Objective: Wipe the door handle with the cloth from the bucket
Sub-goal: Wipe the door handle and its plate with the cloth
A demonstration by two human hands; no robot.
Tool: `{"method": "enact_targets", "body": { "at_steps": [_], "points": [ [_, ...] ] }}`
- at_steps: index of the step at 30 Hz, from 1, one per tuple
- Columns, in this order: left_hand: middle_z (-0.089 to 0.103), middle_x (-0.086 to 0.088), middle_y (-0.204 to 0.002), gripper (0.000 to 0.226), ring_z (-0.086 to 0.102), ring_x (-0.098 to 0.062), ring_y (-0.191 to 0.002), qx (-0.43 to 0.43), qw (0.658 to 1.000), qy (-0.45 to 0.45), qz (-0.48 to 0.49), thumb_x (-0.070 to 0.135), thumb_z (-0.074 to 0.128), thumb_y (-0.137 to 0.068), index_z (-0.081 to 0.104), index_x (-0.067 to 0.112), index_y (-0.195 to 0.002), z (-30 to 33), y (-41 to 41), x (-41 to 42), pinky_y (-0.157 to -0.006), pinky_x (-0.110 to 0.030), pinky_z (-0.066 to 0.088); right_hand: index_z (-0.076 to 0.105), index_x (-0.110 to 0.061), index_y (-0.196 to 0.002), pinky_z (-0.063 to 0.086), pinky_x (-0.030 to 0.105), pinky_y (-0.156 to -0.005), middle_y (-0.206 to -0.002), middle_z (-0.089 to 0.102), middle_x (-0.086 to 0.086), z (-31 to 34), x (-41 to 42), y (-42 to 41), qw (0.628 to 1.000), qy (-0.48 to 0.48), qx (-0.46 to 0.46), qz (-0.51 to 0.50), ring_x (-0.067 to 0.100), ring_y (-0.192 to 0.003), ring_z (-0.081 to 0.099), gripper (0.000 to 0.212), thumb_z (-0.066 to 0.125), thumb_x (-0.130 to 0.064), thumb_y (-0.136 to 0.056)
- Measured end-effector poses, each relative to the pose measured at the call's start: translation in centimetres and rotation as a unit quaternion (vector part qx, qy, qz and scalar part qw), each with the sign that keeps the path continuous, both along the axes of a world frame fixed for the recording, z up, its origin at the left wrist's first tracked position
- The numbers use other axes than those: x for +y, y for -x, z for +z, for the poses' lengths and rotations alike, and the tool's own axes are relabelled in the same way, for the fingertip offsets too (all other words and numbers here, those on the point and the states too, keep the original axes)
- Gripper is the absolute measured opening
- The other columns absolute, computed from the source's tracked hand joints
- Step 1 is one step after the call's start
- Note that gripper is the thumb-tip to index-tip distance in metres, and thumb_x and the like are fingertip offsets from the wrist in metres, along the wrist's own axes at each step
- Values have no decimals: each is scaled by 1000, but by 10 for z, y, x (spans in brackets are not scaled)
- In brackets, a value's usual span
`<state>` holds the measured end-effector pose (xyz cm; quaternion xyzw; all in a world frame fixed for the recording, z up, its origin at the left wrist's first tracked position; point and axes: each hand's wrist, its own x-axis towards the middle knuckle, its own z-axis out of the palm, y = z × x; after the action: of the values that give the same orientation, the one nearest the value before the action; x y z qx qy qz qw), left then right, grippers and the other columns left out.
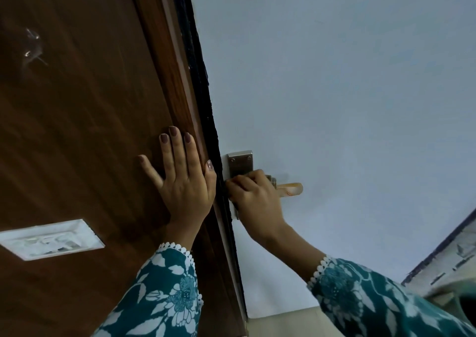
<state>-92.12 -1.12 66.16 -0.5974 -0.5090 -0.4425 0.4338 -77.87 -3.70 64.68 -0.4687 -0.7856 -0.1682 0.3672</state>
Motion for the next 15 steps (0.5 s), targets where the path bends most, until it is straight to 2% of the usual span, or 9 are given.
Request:
{"method": "enact_targets", "body": {
  "at_steps": [3,8,12,15],
  "points": [
    [15,-8,-154,64,-1,-22,-147,2,1000,2,3,29,36,-99,3,10,-151,1,0,0,-113,-57,0,75,-14,-89,49,28,-63,-86,75,-2,0,3,-14,1000,2,16,-1,23,-75,60,14,74,-11,-75],
    [21,-14,-152,64,0,-22,-147,-15,1000,-8,6,26,35,-99,3,11,-151,-1,-2,3,-113,-58,1,73,-19,-80,32,22,-57,-82,74,-8,3,2,-65,995,-1,65,-70,23,-75,57,15,78,-8,-71],
    [19,-13,-153,64,0,-22,-147,-10,1000,-9,2,26,36,-99,3,10,-151,-1,-3,2,-113,-59,2,74,-17,-86,39,23,-58,-84,74,-7,3,6,-35,995,-44,81,-46,20,-76,52,14,69,-9,-75],
    [7,-7,-157,65,0,-22,-147,-2,1000,-6,-2,26,38,-99,3,10,-151,-1,-1,2,-112,-60,2,75,-14,-90,45,25,-63,-88,75,-3,7,8,-8,995,-67,72,8,19,-78,53,23,53,-17,-84]
  ]
}}
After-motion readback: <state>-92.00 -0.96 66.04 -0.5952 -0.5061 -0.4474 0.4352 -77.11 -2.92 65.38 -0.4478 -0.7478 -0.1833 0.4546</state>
